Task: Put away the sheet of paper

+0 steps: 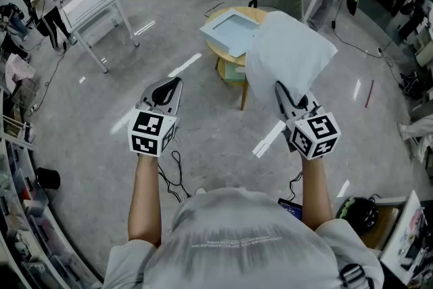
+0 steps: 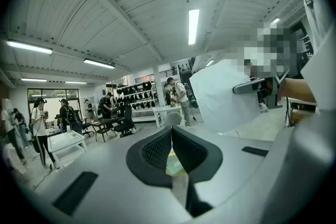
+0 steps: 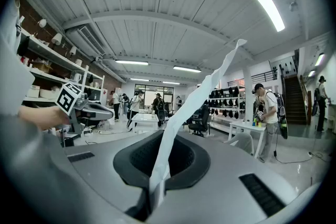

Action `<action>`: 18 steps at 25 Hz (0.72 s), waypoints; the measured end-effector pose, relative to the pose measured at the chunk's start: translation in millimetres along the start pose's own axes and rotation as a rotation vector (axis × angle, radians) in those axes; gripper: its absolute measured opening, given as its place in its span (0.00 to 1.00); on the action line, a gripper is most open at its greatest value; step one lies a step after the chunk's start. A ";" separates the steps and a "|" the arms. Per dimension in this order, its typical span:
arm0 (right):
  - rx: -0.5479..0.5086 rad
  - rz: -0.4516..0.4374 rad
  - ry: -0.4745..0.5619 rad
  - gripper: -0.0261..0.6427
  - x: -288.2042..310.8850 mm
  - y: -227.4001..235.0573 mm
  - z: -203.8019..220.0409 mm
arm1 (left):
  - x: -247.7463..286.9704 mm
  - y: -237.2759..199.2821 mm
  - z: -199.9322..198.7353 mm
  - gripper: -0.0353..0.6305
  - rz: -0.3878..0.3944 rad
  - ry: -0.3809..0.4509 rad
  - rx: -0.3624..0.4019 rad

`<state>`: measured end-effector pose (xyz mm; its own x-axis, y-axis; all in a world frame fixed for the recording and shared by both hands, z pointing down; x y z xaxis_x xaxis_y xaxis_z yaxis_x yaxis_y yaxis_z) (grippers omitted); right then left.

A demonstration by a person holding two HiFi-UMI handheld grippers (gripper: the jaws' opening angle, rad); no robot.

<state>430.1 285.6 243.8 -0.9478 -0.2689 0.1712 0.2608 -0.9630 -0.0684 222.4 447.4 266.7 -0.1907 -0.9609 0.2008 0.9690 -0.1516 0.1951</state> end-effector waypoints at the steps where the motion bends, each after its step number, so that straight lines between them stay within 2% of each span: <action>1: -0.002 -0.007 -0.006 0.08 2.0 -4.4 2.3 | -1.0 -0.7 2.0 0.08 0.001 -0.001 -0.001; 8: 0.055 -0.008 -0.019 0.08 18.3 -20.3 13.2 | -3.8 -9.1 8.4 0.08 0.022 -0.002 -0.005; 18: 0.102 0.013 -0.132 0.08 50.3 -67.1 54.6 | -19.2 -33.5 35.5 0.08 0.082 -0.031 0.009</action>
<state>374.9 335.6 310.7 -0.9137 -0.2752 0.2990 0.2966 -0.9546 0.0276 188.0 479.2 290.4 -0.1160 -0.9623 0.2458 0.9801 -0.0708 0.1856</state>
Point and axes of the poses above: the fingertips, and each gripper's own axes: x forward along the fingers, y to its right, z out of its underside, the point moved 2 cm from there along -x, backward along the fingers, and after that the axes turned 1 degree about -y, right-handed, at the moved point
